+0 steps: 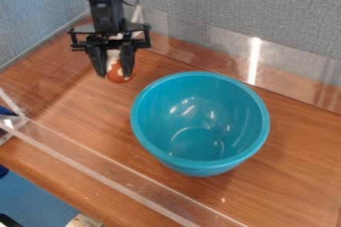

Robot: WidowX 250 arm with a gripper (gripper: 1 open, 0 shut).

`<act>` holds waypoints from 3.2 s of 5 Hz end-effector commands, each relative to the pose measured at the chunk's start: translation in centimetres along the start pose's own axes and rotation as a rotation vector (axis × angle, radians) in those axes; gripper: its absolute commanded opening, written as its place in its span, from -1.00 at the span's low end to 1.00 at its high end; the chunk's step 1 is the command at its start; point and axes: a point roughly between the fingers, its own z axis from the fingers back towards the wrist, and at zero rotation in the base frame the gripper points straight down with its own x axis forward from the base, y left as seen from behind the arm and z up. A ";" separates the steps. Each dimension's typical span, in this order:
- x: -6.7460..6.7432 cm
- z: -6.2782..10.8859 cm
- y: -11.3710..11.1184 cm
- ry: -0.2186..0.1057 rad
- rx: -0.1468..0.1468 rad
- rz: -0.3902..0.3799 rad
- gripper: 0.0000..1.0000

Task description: Put the mushroom in the blue bowl

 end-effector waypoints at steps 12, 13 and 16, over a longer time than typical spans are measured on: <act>-7.8 3.4 -11.9 -0.091 -0.037 -0.558 -1.00; -9.1 1.5 -12.7 -0.059 -0.036 -0.610 -1.00; -8.9 2.1 -12.0 -0.076 -0.050 -0.606 -1.00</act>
